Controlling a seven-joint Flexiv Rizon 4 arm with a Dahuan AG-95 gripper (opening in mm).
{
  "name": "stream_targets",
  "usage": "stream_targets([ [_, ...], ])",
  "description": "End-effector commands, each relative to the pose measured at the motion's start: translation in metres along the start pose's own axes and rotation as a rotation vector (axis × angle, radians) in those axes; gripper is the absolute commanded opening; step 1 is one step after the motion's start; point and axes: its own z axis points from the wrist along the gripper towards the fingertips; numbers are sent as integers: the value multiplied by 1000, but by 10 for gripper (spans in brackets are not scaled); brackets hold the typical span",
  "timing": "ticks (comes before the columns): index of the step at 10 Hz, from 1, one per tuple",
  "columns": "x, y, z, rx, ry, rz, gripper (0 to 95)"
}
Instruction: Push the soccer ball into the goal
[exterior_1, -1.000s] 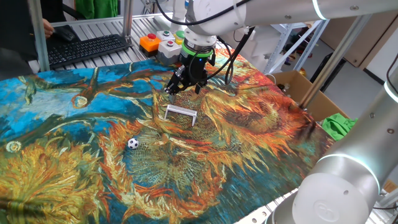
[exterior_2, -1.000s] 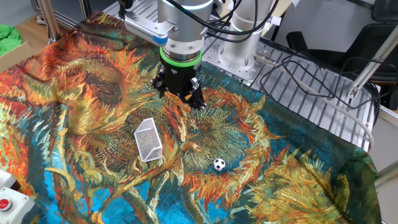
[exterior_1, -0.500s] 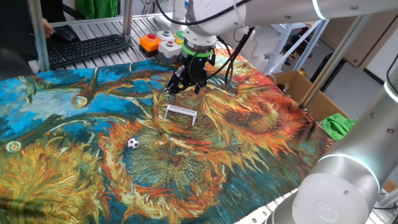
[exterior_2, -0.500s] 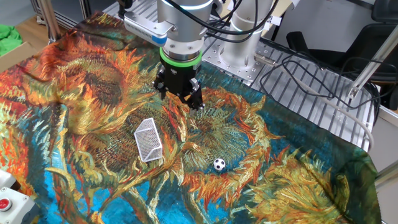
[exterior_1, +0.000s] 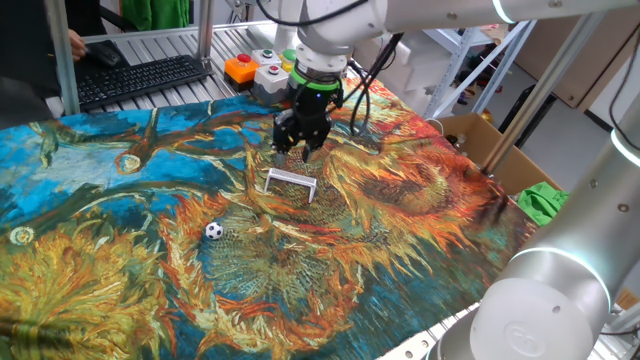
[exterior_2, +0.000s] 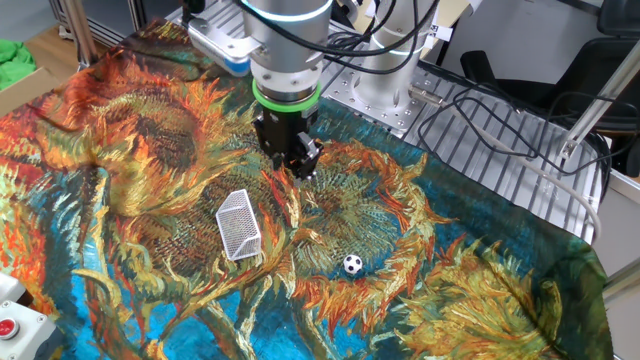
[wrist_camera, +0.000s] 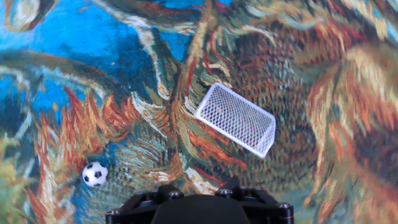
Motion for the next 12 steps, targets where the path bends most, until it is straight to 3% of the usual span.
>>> stream_targets([
  [1, 1, 3, 3, -10, 11, 57, 0],
  [9, 10, 28, 25, -18, 11, 147, 0],
  [12, 20, 50, 40, -35, -10, 209, 0],
])
